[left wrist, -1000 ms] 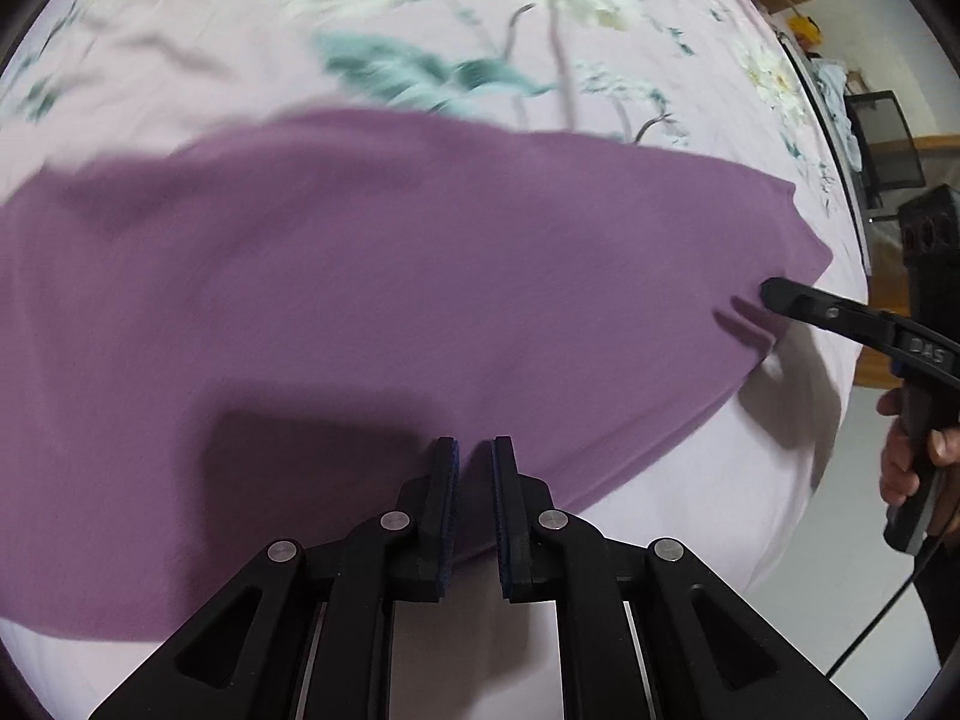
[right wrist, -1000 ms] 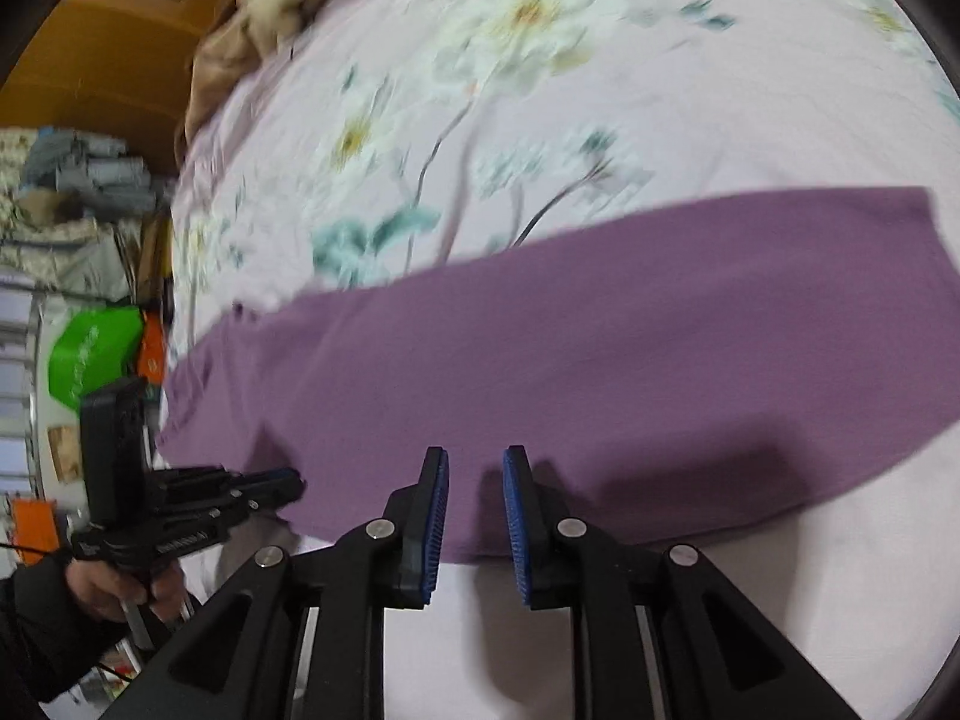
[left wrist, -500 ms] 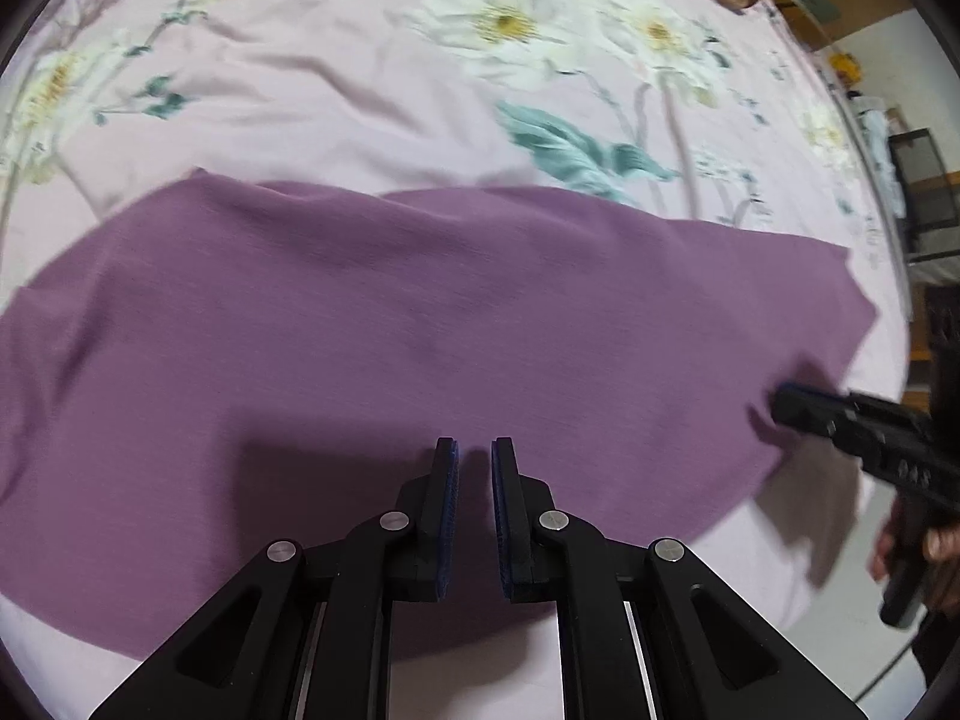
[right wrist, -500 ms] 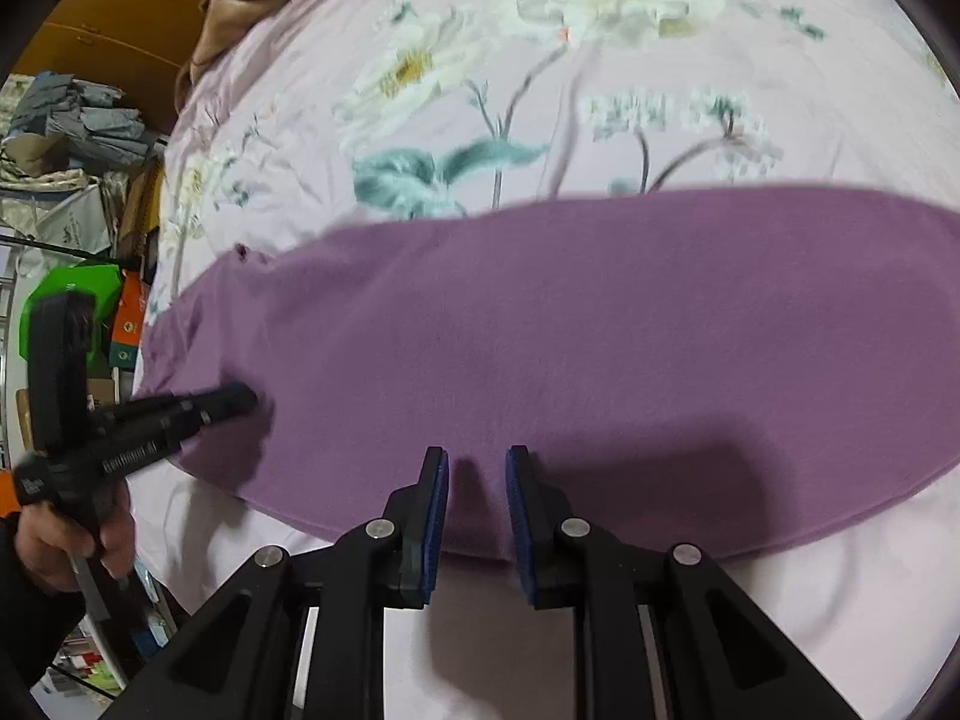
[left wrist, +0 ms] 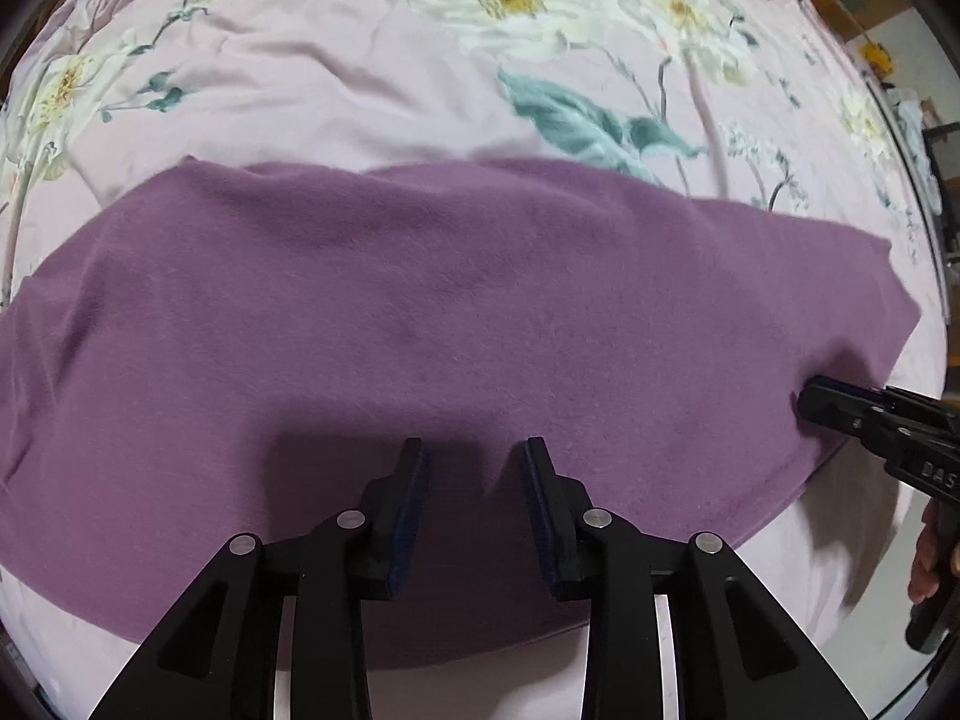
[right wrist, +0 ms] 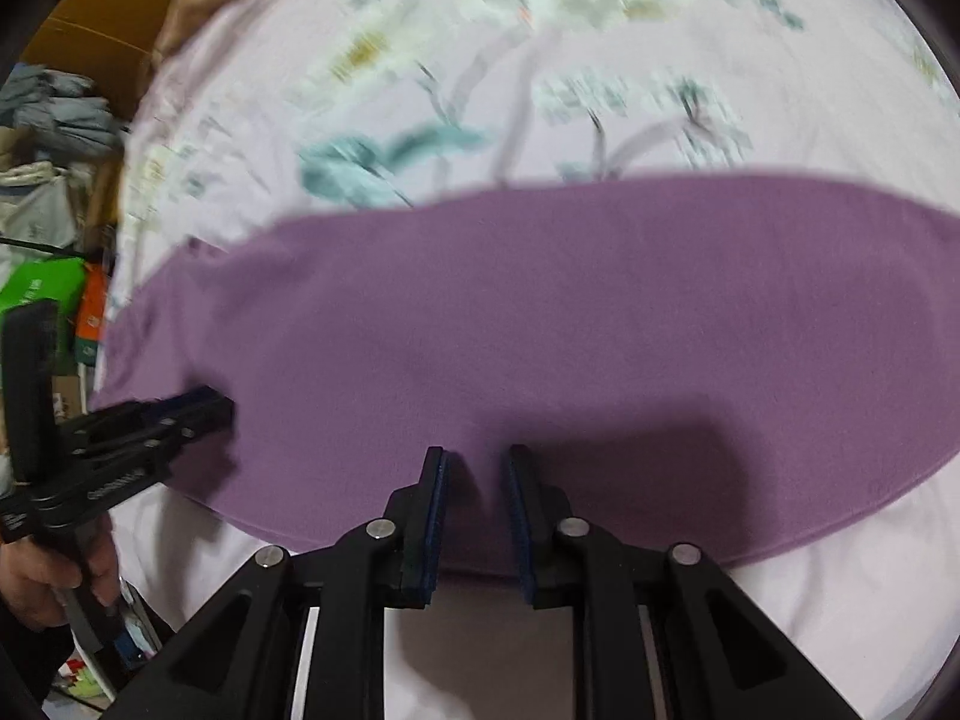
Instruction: Fold clothes
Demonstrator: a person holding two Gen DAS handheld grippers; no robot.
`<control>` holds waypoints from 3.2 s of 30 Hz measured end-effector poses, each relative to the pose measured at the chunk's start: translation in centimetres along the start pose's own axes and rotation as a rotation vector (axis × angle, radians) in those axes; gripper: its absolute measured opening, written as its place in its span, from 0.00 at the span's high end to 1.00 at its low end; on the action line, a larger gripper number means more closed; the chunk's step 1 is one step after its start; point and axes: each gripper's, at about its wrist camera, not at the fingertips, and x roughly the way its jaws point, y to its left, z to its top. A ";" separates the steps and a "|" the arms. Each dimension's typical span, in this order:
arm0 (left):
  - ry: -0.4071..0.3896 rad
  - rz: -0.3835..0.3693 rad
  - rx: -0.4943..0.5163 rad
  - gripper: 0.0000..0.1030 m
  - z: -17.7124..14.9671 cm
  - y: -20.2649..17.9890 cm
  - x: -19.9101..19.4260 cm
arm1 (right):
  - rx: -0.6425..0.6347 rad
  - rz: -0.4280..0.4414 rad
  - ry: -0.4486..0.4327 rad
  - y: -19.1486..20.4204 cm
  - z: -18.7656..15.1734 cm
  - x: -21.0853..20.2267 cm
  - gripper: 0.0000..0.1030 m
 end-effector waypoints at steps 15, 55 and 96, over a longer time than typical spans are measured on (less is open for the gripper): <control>-0.005 0.080 -0.075 0.67 4.0 -2.8 1.0 | 0.052 0.004 -0.005 -8.0 2.2 -2.6 0.90; 0.001 -0.015 -0.119 0.65 -2.4 -15.0 1.2 | -0.208 -0.002 0.050 -7.6 0.1 -3.7 0.83; -0.153 0.048 -0.366 0.65 -3.6 25.0 -4.8 | -0.452 0.047 0.174 24.3 1.0 9.8 0.83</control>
